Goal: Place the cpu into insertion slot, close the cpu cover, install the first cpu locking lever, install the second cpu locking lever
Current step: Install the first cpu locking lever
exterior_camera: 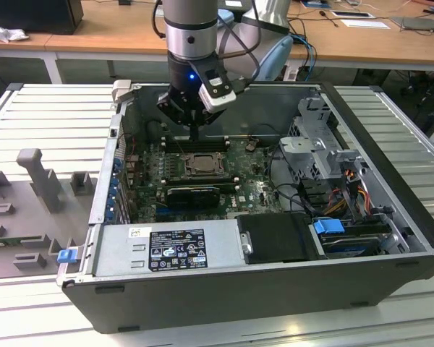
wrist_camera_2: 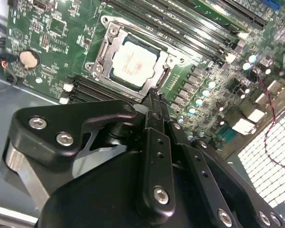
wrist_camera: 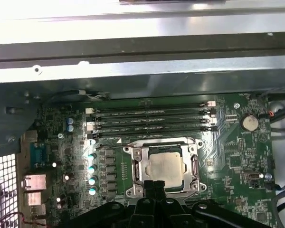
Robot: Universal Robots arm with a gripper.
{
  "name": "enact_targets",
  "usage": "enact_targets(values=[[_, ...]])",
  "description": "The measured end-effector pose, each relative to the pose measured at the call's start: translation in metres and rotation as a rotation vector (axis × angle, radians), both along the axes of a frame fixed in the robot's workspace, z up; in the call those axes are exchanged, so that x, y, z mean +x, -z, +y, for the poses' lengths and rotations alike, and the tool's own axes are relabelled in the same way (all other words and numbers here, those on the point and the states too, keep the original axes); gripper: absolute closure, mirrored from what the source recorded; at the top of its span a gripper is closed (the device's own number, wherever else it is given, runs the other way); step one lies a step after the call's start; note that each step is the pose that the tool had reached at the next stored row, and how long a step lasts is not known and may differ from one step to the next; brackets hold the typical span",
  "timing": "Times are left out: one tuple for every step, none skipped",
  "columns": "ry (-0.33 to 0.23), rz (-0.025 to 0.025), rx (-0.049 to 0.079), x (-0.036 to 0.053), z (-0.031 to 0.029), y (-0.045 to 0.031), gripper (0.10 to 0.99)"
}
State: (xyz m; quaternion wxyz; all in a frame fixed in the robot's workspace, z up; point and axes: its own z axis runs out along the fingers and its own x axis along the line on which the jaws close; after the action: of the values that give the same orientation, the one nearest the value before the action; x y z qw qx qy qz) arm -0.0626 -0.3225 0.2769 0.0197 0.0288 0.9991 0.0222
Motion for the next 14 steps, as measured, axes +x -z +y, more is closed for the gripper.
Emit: enact_targets(values=[[-0.003,-0.0003,0.000,-0.0016,-0.0001,-0.0001,0.980],[-0.003,-0.0005,0.000,-0.0033,0.0000,-0.0001,0.980],[-0.003,-0.0008,0.000,-0.0049,0.0000,0.0000,0.980],[-0.003,-0.0008,0.000,-0.0064,0.0000,0.0000,0.980],[-0.003,-0.0008,0.000,-0.0078,0.0000,0.0000,0.980],[-0.003,-0.0009,0.000,-0.0086,0.0001,0.0001,0.980],[-0.003,-0.0008,0.000,-0.0099,0.0000,0.0000,0.980],[-0.003,-0.0008,0.000,-0.0112,0.0000,0.0000,0.980],[-0.003,-0.0008,0.000,-0.0121,0.0000,0.0000,0.980],[-0.003,-0.0008,0.000,-0.0130,0.0000,0.0000,0.980],[-0.003,-0.0008,0.000,-0.0139,0.0000,0.0000,0.980],[-0.003,-0.0008,0.000,-0.0147,0.0000,0.0000,0.980],[-0.003,-0.0008,0.000,-0.0155,0.0000,0.0000,0.980],[-0.003,-0.0008,0.000,-0.0163,0.0000,0.0000,0.980]])
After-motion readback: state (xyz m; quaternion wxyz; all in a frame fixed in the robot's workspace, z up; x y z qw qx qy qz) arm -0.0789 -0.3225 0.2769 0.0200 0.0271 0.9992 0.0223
